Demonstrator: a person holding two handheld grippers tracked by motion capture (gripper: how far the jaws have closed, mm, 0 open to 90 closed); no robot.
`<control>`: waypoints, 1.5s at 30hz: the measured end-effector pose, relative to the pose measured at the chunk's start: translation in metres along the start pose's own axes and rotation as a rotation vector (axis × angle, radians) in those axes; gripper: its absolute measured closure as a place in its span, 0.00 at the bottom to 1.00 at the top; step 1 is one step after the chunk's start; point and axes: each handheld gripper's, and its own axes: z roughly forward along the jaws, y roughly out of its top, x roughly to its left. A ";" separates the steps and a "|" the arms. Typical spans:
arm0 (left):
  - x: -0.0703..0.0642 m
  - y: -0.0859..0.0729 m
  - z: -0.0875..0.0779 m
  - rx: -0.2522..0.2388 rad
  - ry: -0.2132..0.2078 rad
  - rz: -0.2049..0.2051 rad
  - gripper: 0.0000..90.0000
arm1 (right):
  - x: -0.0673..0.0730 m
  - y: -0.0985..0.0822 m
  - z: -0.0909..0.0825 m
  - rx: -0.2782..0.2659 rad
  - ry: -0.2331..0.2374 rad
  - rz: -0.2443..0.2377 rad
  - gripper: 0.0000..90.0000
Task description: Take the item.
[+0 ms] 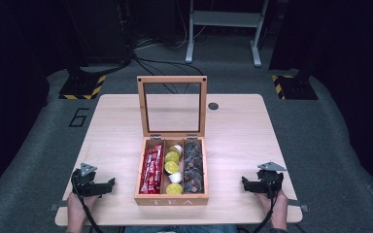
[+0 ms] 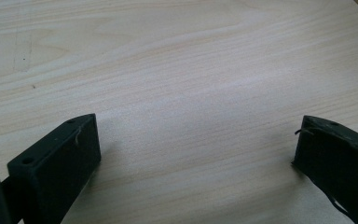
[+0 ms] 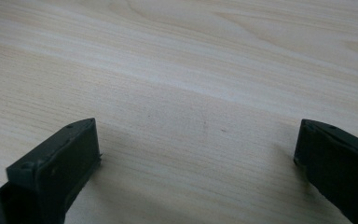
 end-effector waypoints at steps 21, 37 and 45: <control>0.013 0.023 -0.028 -0.026 -0.067 0.029 0.00 | -0.001 0.000 0.000 0.002 0.005 -0.014 0.00; 0.016 0.081 -0.083 -0.187 -0.078 0.094 0.01 | -0.001 0.000 0.000 0.005 0.004 -0.011 0.00; -0.007 0.091 -0.108 -0.211 -0.118 0.148 0.02 | -0.001 0.000 0.000 0.002 0.003 -0.011 0.00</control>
